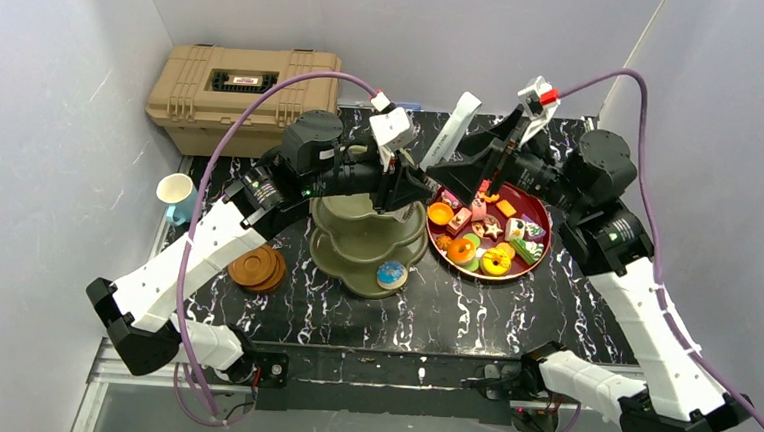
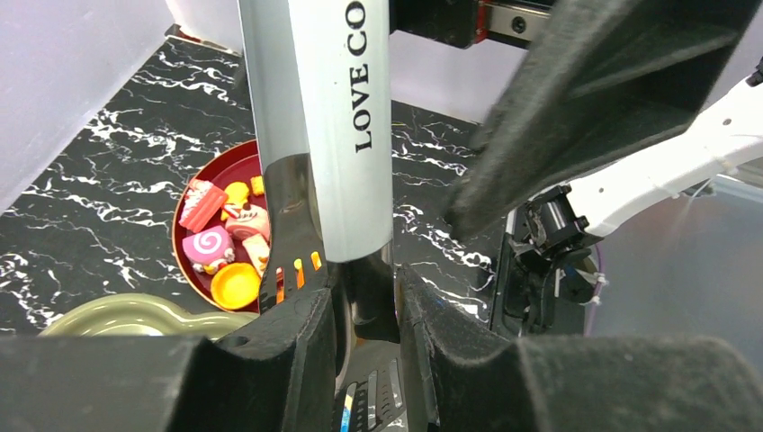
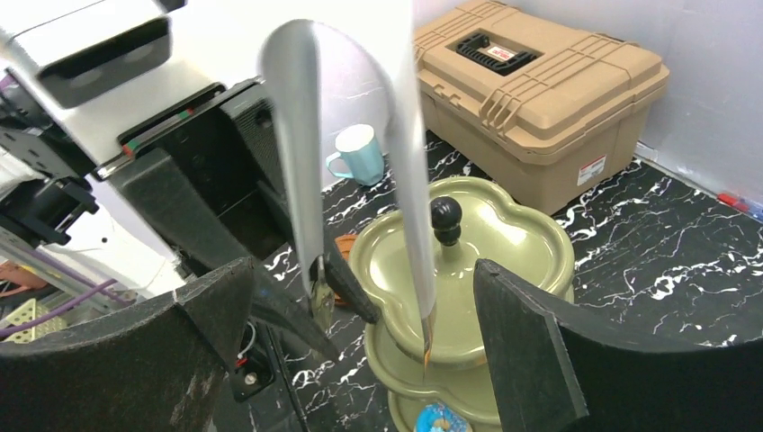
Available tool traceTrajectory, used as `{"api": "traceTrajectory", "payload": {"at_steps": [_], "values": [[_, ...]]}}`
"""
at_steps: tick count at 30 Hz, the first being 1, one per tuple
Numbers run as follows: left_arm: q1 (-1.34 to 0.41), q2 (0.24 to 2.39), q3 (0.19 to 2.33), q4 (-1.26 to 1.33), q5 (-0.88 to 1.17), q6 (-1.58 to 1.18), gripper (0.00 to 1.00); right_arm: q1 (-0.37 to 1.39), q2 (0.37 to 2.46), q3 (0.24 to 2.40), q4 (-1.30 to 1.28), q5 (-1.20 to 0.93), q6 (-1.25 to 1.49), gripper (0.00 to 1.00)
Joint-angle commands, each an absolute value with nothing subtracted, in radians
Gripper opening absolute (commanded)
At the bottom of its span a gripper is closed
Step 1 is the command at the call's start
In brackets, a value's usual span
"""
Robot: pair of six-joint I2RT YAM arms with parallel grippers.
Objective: Serve the afternoon tea
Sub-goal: Adjust the clamp.
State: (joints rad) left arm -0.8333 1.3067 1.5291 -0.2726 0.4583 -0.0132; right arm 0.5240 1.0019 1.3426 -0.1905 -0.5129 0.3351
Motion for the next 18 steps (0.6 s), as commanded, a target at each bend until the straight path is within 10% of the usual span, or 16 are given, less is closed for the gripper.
{"api": "traceTrajectory", "payload": {"at_steps": [1, 18], "values": [[-0.829, 1.274, 1.539, -0.26, 0.424, 0.054, 0.0, 0.525, 1.054, 1.416, -0.153, -0.551, 0.377, 0.98], [-0.855, 1.32, 1.562, -0.281, 0.3, 0.146, 0.0, 0.526, 1.117, 1.453, -0.114, -0.492, 0.406, 0.84]]}}
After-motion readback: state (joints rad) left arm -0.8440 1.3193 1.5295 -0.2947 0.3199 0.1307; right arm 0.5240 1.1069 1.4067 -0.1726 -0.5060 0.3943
